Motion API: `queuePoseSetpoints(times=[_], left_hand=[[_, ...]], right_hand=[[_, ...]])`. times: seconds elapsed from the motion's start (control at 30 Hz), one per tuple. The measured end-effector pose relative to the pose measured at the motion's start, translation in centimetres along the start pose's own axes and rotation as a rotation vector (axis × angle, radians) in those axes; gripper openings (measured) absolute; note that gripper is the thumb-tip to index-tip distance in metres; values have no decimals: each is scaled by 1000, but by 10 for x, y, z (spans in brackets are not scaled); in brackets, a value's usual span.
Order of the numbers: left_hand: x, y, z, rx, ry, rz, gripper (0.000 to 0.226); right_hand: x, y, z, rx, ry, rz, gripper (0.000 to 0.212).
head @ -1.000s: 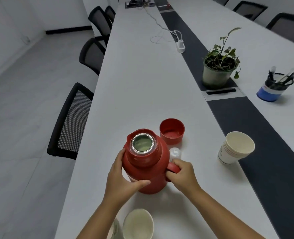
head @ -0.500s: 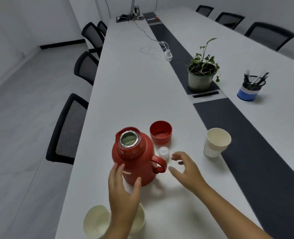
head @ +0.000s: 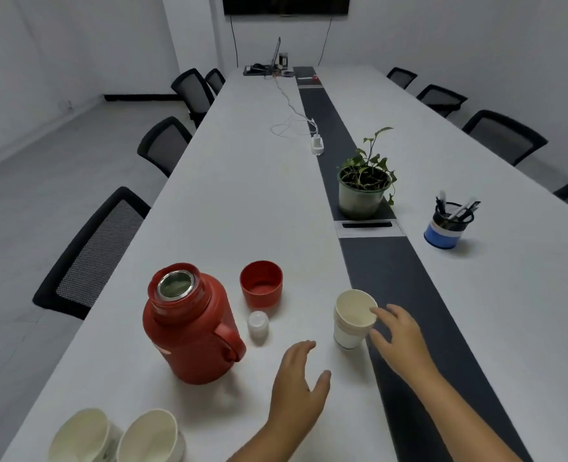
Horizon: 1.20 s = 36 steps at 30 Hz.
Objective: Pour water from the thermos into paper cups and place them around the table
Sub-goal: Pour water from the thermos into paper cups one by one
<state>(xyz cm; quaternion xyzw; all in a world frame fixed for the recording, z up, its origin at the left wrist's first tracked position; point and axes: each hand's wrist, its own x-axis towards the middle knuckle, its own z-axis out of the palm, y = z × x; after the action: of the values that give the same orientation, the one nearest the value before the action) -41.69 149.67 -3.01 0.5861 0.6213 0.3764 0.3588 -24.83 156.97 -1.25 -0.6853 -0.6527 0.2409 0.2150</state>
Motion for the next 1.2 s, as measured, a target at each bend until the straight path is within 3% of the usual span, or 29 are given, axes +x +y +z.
queuePoseSetpoints(times=[0.1, 0.2, 0.3, 0.37, 0.5, 0.6, 0.8, 0.9, 1.03, 1.2], left_hand=[[31, 17, 19, -3, -29, -111, 60], [57, 26, 34, -27, -87, -115, 70], [75, 27, 42, -110, -129, -134, 98], [84, 21, 46, -162, -141, -143, 106], [91, 7, 51, -226, -142, -139, 76], [91, 1, 52, -251, -119, -131, 61], [92, -6, 54, -270, -155, -106, 71], [91, -8, 55, -250, -151, -149, 85], [80, 7, 51, -221, -68, -146, 91], [22, 3, 29, -162, 119, -38, 51]], right_hand=[[13, 8, -2, -2, -48, -75, 32], [20, 21, -3, 0, -80, -165, 25], [26, 32, -3, 17, -95, -247, 21], [30, 36, -3, 30, -76, -259, 17], [34, 47, 1, -13, 33, -388, 11], [34, 47, 4, -19, 26, -459, 9], [33, 33, -12, 402, -11, -417, 17], [35, 28, -31, 489, 17, -383, 10], [26, 26, -54, 495, 111, -384, 23], [-14, 18, -65, 427, 161, -474, 33]])
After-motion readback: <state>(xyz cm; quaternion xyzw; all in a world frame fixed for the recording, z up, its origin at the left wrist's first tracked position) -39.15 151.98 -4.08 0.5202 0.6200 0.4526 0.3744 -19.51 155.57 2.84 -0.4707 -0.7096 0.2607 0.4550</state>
